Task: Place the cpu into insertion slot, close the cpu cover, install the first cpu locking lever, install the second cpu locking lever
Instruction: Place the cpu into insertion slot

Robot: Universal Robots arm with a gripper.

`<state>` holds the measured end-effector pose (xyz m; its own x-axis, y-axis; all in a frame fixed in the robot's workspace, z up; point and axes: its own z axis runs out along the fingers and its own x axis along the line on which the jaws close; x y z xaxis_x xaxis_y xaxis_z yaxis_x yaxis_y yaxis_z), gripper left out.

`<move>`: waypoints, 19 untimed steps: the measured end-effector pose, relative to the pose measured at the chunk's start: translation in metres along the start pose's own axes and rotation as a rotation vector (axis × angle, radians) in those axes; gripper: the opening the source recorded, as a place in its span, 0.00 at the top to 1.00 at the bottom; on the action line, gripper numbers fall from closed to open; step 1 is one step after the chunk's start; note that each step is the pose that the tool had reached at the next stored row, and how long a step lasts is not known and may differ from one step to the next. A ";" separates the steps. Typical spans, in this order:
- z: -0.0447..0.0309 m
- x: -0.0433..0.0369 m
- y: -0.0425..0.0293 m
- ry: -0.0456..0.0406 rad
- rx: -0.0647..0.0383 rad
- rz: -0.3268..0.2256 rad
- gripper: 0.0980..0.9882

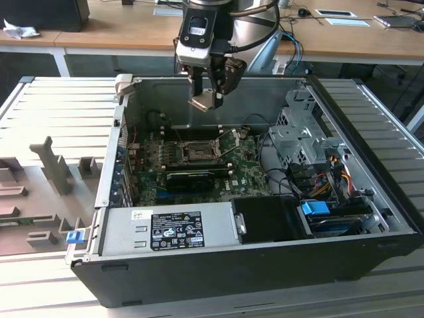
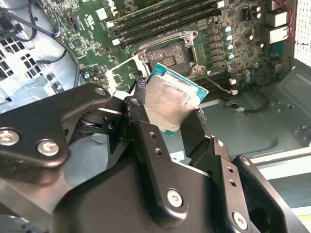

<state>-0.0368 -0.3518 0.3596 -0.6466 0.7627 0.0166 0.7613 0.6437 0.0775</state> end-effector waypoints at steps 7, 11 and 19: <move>0.0003 0.0000 0.0000 -0.0085 -0.001 0.100 0.52; 0.0005 0.0000 0.0000 -0.0119 -0.002 0.145 0.52; 0.0032 -0.0001 -0.0002 -0.0230 -0.004 0.289 0.52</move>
<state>-0.0367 -0.3518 0.3564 -0.4017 0.9156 0.0159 0.9135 0.3994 0.0769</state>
